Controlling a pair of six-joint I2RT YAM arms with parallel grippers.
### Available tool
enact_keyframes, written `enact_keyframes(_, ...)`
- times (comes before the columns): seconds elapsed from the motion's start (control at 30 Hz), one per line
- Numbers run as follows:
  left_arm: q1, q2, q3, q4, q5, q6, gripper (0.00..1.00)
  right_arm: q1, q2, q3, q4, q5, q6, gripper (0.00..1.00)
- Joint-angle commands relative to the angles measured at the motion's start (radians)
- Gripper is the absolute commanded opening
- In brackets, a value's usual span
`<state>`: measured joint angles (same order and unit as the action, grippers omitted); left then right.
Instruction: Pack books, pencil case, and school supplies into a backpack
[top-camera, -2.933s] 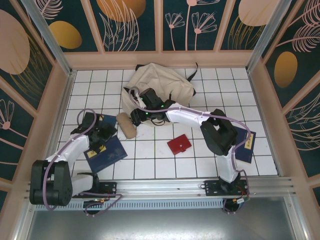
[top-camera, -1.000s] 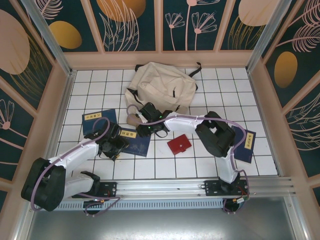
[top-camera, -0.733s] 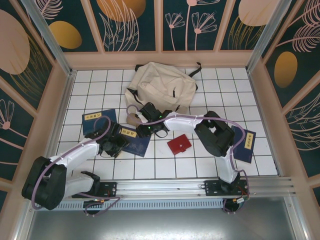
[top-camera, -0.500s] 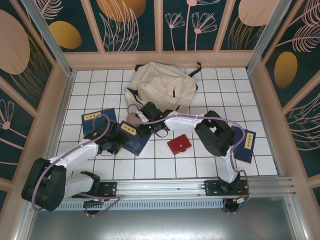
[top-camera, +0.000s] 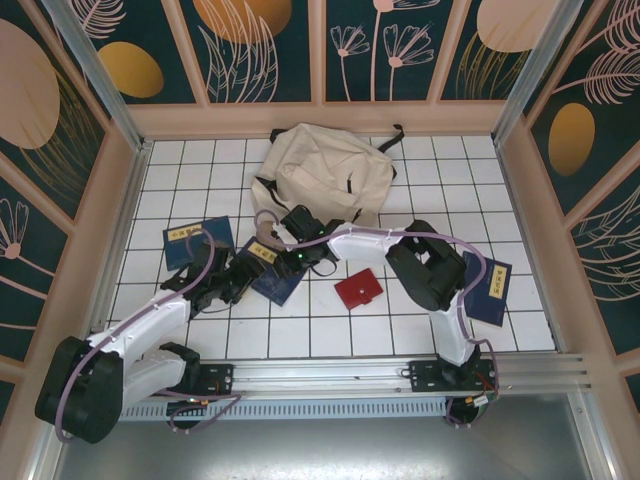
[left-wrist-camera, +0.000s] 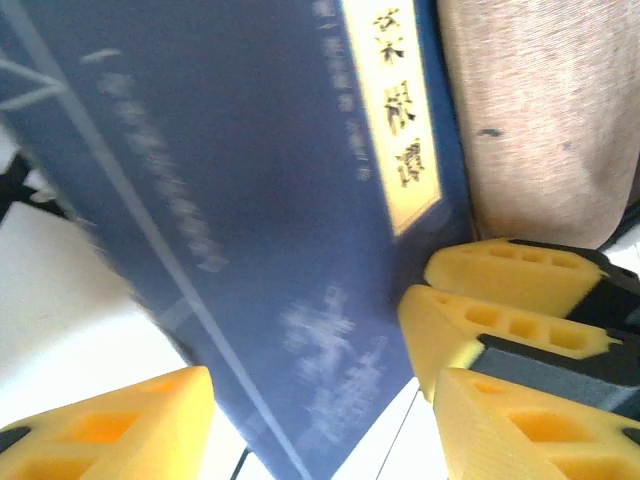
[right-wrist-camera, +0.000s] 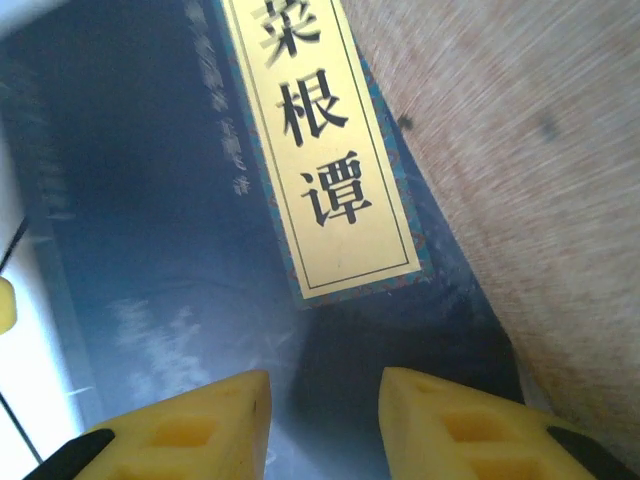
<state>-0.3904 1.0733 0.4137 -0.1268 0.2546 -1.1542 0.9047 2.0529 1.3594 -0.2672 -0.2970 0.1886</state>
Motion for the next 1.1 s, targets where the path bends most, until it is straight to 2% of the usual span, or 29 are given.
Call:
enact_keyframes(0.0, 0.001, -0.005, 0.014, 0.062, 0.008, 0.018, 0.62, 0.003, 0.066, -0.01, -0.125, 0.015, 0.016, 0.36)
enact_keyframes(0.27, 0.008, 0.045, 0.023, -0.059, -0.062, -0.001, 0.65, 0.0, 0.012, -0.012, -0.116, 0.133, 0.037, 0.41)
enact_keyframes(0.57, 0.008, 0.068, 0.028, -0.053, -0.031, -0.022, 0.66, 0.011, -0.123, -0.035, -0.082, 0.236, 0.058, 0.48)
enact_keyframes(0.8, 0.008, 0.103, 0.029, -0.052, -0.029, -0.041, 0.67, 0.005, -0.085, -0.062, -0.125, 0.357, 0.075, 0.51)
enact_keyframes(1.07, 0.008, 0.106, 0.028, -0.045, -0.034, -0.044, 0.69, 0.003, -0.028, -0.042, -0.124, 0.346, 0.072, 0.59)
